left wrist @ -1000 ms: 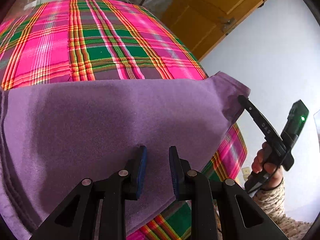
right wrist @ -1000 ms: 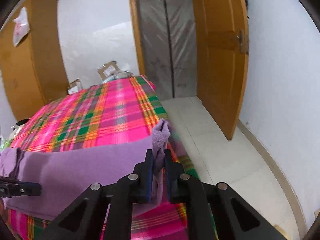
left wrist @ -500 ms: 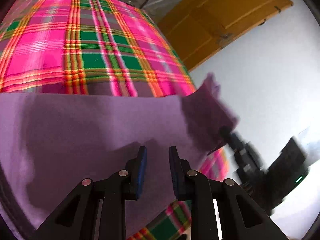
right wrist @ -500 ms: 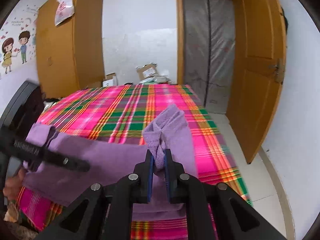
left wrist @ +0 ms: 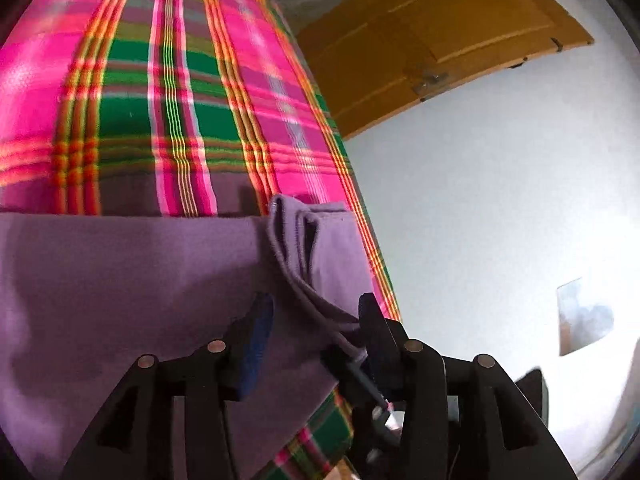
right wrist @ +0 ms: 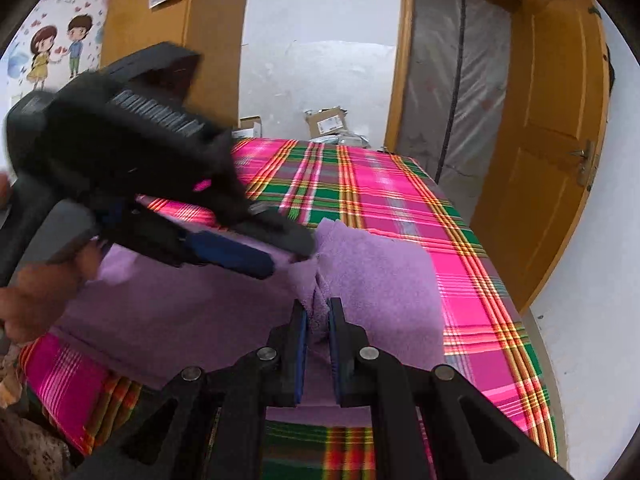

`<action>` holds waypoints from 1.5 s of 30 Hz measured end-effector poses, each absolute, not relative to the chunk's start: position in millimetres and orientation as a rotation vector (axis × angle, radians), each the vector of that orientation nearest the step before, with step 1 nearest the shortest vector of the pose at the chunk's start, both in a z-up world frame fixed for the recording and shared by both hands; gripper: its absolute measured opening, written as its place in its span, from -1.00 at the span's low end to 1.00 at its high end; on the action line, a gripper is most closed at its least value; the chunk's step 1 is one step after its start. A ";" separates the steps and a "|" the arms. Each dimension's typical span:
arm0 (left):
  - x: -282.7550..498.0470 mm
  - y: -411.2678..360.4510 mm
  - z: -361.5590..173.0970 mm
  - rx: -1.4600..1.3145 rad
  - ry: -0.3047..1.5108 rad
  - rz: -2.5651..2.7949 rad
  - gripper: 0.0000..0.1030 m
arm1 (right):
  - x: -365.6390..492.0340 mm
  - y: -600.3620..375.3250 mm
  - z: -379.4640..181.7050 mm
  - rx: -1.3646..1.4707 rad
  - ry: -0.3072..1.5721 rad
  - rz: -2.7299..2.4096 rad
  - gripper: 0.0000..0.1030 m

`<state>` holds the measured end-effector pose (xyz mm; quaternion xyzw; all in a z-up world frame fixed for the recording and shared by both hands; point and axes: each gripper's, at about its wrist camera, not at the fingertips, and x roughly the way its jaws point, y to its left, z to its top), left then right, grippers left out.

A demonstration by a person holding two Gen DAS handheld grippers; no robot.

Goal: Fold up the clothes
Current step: 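Grasp the garment's folded corner with the right gripper while the left gripper approaches, then pinch the lilac garment's folded edge with the left gripper beside the right gripper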

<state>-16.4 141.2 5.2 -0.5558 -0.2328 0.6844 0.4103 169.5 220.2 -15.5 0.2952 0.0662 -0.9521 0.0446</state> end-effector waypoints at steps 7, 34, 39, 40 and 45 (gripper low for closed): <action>-24.5 139.3 -6.0 -1.457 -0.647 1.715 -0.11 | 170.5 211.7 -16.6 0.884 0.217 -2.879 -0.80; -1.2 48.4 18.6 -1.329 -0.726 1.896 -0.33 | 173.2 142.1 3.1 0.728 0.225 -2.713 -0.80; 4.7 27.3 17.9 -1.333 -0.757 1.919 -0.33 | 172.9 125.9 0.5 0.722 0.231 -2.663 -0.80; 6.0 24.8 18.1 -1.330 -0.758 1.926 -0.33 | 172.2 123.0 0.4 0.720 0.234 -2.656 -0.80; 6.7 14.6 21.4 -1.316 -0.772 1.971 -0.33 | 169.0 110.7 -0.3 0.709 0.241 -2.620 -0.80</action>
